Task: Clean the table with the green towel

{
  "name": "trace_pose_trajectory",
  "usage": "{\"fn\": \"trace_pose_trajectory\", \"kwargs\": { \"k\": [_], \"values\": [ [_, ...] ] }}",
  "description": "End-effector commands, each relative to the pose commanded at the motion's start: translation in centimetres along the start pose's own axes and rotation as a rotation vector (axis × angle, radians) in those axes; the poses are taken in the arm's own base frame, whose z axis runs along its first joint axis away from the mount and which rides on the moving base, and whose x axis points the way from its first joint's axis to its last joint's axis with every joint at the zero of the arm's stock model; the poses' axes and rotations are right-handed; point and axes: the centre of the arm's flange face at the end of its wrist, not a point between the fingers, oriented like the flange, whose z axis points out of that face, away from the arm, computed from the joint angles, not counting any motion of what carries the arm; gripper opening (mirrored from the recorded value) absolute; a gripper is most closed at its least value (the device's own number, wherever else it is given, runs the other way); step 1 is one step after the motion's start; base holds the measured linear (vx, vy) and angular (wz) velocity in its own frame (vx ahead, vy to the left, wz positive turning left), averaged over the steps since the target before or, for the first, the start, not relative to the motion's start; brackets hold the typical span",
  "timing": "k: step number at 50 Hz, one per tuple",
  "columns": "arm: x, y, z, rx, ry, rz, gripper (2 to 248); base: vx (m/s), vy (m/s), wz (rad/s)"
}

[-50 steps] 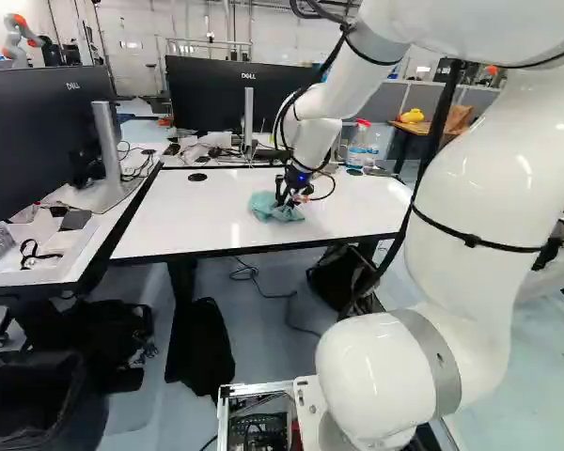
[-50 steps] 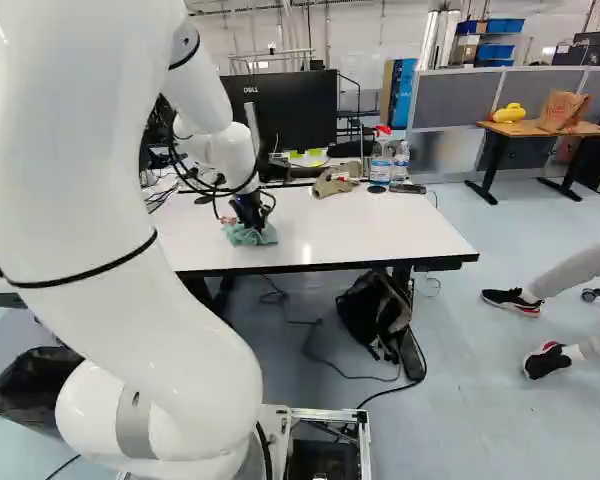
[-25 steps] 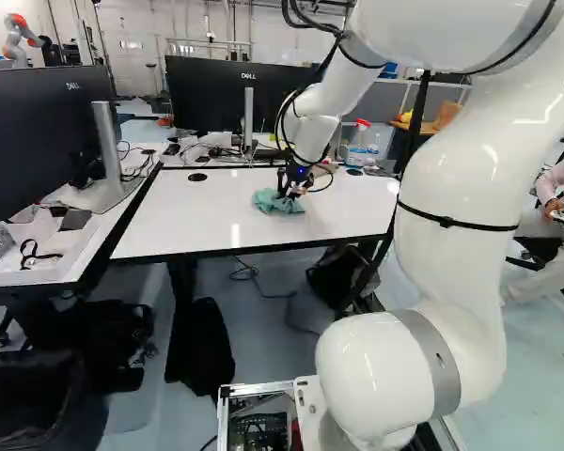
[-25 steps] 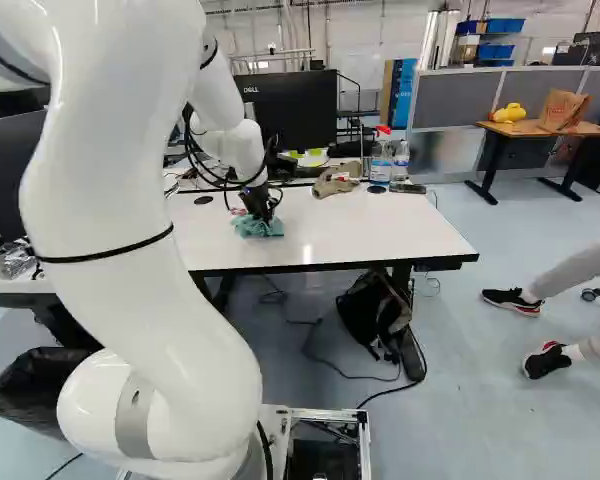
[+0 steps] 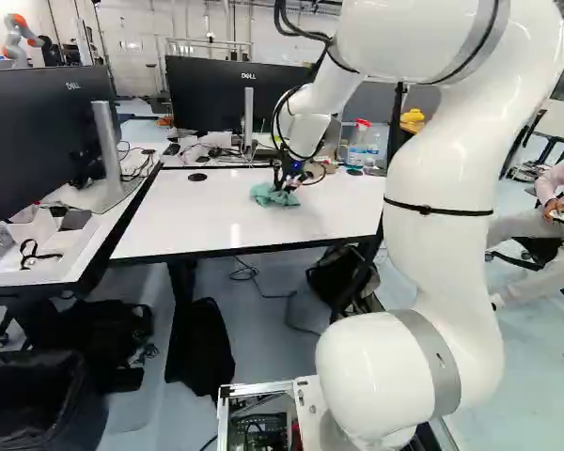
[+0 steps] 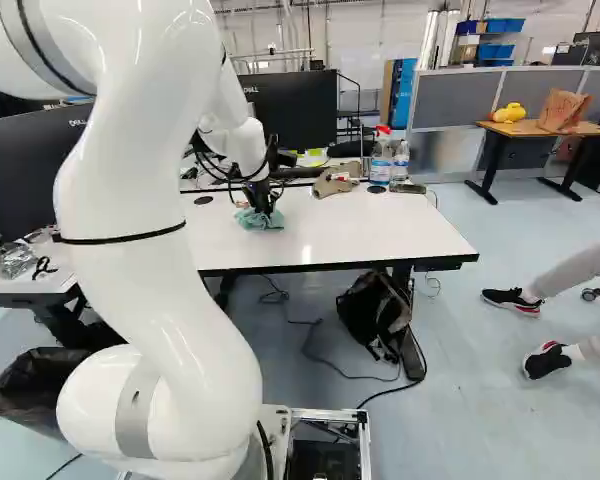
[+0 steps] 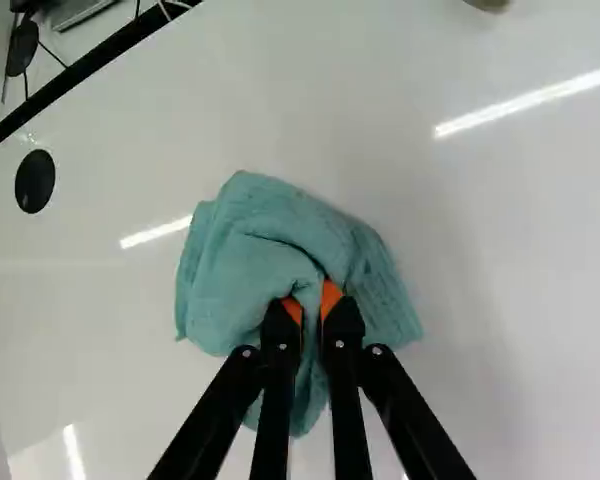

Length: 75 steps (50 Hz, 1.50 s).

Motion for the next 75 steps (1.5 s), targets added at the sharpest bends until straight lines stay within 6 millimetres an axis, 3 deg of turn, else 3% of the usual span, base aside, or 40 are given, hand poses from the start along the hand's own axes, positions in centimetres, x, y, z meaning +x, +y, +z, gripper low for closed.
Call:
{"fn": "trace_pose_trajectory", "kwargs": {
  "k": [17, 33, 75],
  "values": [
    [1.1, -2.8, 1.3, 0.02, 0.005, -0.037, 41, 0.0, 0.0, 0.0],
    [0.6, -5.6, 1.9, 0.041, -0.002, -0.08, 41, 0.0, 0.0, 0.0],
    [-4.7, -11.7, 1.1, 0.085, -0.046, -0.195, 41, 0.0, 0.0, 0.0]
  ]
}}
